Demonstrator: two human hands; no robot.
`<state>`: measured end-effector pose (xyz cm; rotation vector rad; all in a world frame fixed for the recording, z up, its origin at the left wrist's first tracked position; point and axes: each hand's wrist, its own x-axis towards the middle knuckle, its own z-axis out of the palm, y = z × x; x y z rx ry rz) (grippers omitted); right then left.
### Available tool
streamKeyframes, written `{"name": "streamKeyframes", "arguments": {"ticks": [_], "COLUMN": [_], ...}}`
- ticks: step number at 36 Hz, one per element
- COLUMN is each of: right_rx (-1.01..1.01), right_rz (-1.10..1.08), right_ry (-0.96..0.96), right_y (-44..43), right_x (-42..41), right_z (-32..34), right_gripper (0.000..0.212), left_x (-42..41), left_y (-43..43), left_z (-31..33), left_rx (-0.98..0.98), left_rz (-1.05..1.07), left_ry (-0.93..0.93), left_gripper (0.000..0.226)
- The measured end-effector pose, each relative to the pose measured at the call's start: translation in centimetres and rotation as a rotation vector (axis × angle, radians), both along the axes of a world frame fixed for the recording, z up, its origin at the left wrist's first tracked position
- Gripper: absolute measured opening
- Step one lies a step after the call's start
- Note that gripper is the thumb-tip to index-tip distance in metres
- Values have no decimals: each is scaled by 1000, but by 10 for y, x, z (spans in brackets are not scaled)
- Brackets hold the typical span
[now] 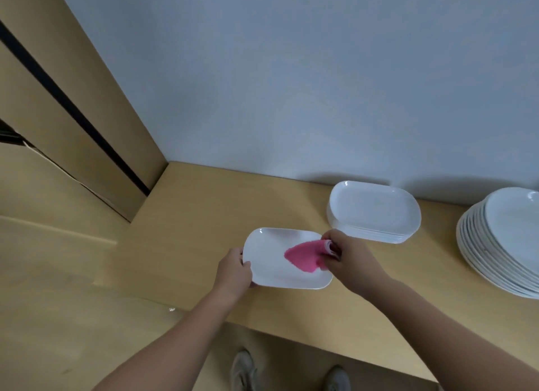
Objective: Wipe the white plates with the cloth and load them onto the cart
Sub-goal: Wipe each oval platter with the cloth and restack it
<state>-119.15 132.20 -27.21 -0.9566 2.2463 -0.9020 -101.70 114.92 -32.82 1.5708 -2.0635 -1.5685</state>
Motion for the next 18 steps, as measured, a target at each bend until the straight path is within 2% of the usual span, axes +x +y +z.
{"name": "streamKeyframes", "arguments": {"ticks": [5,9,11,13,16,18], "right_rx": [43,76,99,196,359,364], "right_rz": [-63,-56,64,243,454,480], "right_ry": [24,260,352,350,309,327], "right_y": [-29,-45,-51,-53,-47,-42], "right_x": [19,32,40,48,58,59], "right_z": [-15,-23,-31,-46,-73,-82], "right_gripper": [20,26,25,21,37,45], "left_x": [9,14,16,17,17,15], "left_y": [-14,-24,-30,-35,-40,-40], "left_z": [-13,-23,-27,-31,-34,-34], "left_rx": [11,29,40,60,128,168], "left_rz": [-79,-198,-247,-263,-267,-265], "left_ry": [-45,-105,-132,-130,-94,-61], "left_gripper": [21,19,23,25,24,23]}}
